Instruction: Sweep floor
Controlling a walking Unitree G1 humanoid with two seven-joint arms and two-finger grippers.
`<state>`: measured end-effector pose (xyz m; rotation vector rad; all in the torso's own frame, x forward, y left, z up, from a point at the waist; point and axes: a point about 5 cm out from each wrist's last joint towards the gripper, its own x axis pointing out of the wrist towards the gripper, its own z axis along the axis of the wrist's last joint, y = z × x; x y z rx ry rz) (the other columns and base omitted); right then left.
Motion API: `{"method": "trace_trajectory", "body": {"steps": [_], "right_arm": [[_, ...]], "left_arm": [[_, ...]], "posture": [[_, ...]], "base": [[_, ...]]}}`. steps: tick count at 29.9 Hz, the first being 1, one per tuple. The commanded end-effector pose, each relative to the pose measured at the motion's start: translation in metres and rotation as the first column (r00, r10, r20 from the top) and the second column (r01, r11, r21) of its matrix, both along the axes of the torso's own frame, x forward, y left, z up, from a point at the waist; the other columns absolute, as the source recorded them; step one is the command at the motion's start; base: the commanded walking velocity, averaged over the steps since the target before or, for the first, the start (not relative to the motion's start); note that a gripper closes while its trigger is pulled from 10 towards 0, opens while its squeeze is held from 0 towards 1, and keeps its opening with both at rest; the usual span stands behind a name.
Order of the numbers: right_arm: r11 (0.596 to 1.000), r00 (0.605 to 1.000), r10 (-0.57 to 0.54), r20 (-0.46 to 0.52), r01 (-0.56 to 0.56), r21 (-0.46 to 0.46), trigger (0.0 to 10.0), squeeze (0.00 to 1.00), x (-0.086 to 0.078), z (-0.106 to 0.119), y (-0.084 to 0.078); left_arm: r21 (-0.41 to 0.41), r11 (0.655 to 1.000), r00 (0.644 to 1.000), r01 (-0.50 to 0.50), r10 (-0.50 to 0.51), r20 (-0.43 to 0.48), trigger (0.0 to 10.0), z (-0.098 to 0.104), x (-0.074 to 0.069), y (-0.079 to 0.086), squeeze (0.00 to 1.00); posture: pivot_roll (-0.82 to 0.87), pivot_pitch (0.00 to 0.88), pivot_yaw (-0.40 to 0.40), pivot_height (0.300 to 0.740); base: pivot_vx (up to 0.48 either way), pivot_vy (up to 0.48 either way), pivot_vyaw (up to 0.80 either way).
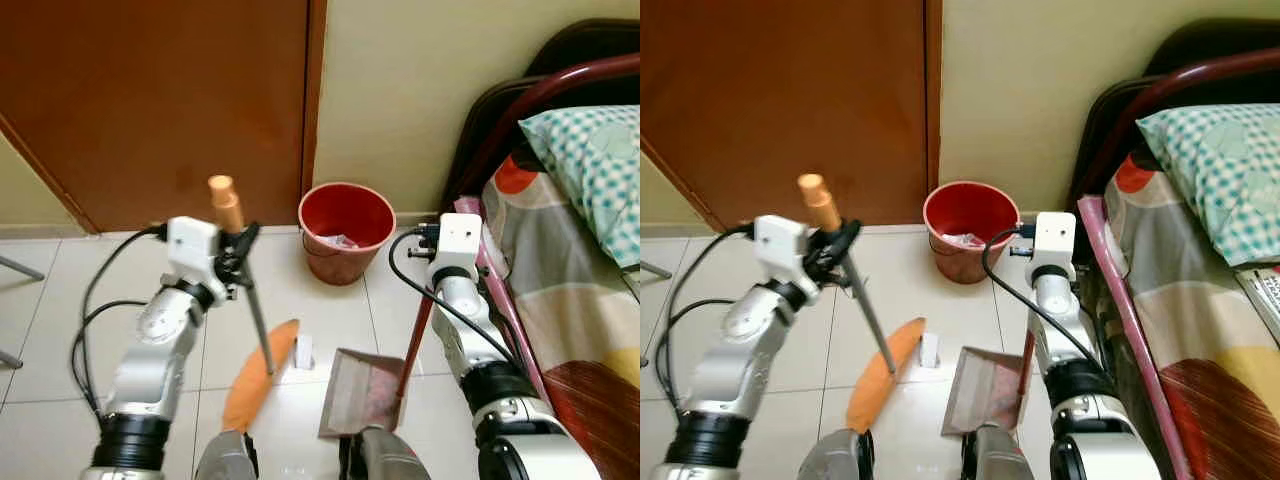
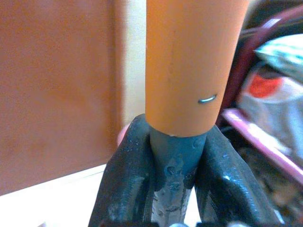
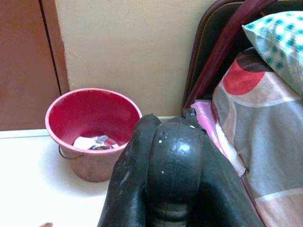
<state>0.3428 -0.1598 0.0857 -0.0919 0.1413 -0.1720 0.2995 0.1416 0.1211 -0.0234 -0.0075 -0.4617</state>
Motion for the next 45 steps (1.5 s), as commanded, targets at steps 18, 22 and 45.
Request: {"method": "trace_trajectory", "body": {"steps": [18, 22, 45], "right_arm": [[1.0, 1.0, 0.007, -0.018, -0.007, 0.01, 10.0, 0.0, -0.002, -0.007, 0.008], [0.999, 1.0, 0.016, 0.001, -0.016, 0.045, 10.0, 0.0, -0.004, -0.006, 0.001], [0.93, 0.92, 0.194, 0.34, -0.283, 0.235, 10.0, 0.0, -0.002, 0.077, 0.018]], "left_arm": [[-0.246, 0.957, 0.986, -0.152, 0.163, 0.027, 10.0, 0.02, 0.017, 0.026, 0.0], [-0.123, 0.941, 0.946, -0.314, 0.321, 0.041, 10.0, 0.014, 0.011, 0.074, 0.0], [0.115, 0.855, 0.863, -0.506, 0.501, 0.067, 10.0, -0.012, -0.002, 0.084, 0.0]], "posture": [[0.04, 0.115, -0.06, 0.74], [0.04, 0.114, -0.059, 0.74], [0.03, 0.077, -0.051, 0.74]], "base": [[0.0, 0.0, 0.0], [0.0, 0.0, 0.0], [0.0, 0.0, 0.0]]}}
